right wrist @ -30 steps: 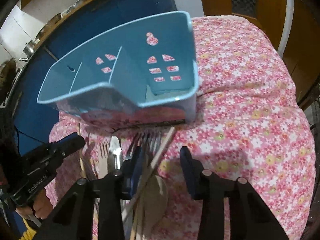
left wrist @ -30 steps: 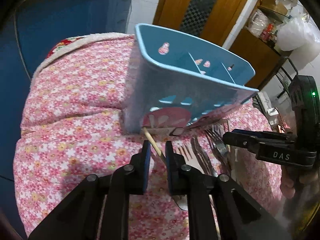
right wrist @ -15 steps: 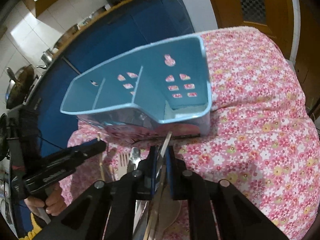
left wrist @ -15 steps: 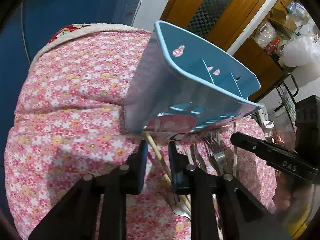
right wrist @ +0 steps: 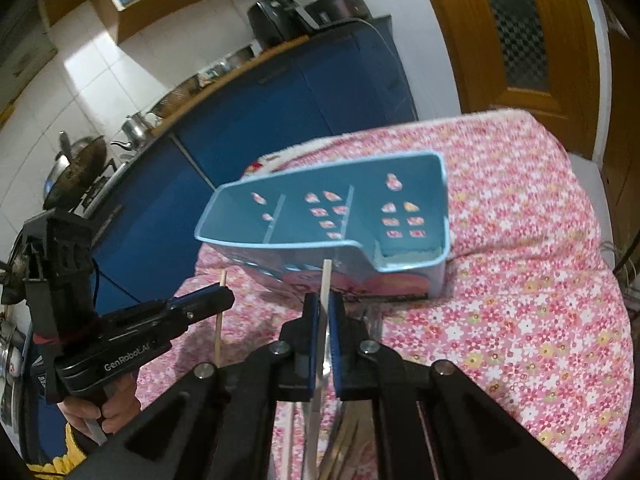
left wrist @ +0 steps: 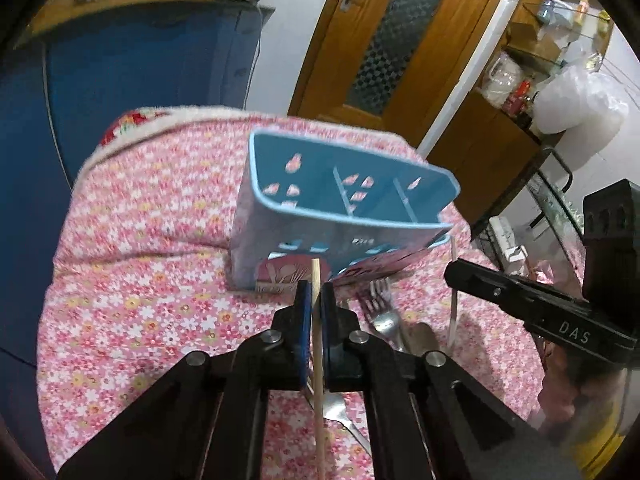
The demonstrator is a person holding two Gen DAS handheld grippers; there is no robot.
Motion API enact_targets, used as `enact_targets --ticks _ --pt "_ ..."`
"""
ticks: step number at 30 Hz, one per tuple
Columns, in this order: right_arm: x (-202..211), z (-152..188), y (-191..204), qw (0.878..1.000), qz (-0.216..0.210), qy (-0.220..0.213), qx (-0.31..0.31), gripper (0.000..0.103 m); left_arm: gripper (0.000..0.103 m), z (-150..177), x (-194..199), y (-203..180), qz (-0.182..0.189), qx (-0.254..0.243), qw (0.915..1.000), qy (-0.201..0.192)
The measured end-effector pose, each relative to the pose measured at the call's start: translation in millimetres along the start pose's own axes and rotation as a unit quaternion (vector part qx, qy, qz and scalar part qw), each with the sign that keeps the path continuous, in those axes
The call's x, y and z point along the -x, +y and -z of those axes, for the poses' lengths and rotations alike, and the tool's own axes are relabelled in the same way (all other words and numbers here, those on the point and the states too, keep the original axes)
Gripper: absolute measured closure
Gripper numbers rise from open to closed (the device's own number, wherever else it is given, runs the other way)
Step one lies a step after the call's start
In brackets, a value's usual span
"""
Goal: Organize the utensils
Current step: 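Grasp a wooden chopstick with the left tool while the right tool grasps another chopstick, then lift both chopsticks and carry them over the blue holder with both tools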
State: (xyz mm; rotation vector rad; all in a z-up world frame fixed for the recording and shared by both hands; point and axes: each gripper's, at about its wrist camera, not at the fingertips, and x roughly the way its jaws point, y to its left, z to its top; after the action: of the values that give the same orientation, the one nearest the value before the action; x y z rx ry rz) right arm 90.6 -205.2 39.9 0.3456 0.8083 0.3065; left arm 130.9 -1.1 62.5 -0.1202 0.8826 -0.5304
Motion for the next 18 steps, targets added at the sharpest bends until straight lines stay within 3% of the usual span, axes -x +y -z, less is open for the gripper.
enact_targets --ticks 10,18 --pt "44.5 -0.8 29.6 0.995 0.015 -0.077 0.054 0.097 0.101 -6.1 53.3 -15.6 -0.020 -0.023 0.9963 -0.081" --pt "70.9 -10.5 43.2 0.990 0.016 -0.120 0.077 0.097 0.101 -20.3 71.1 -26.7 -0.038 -0.024 0.9927 -0.112"
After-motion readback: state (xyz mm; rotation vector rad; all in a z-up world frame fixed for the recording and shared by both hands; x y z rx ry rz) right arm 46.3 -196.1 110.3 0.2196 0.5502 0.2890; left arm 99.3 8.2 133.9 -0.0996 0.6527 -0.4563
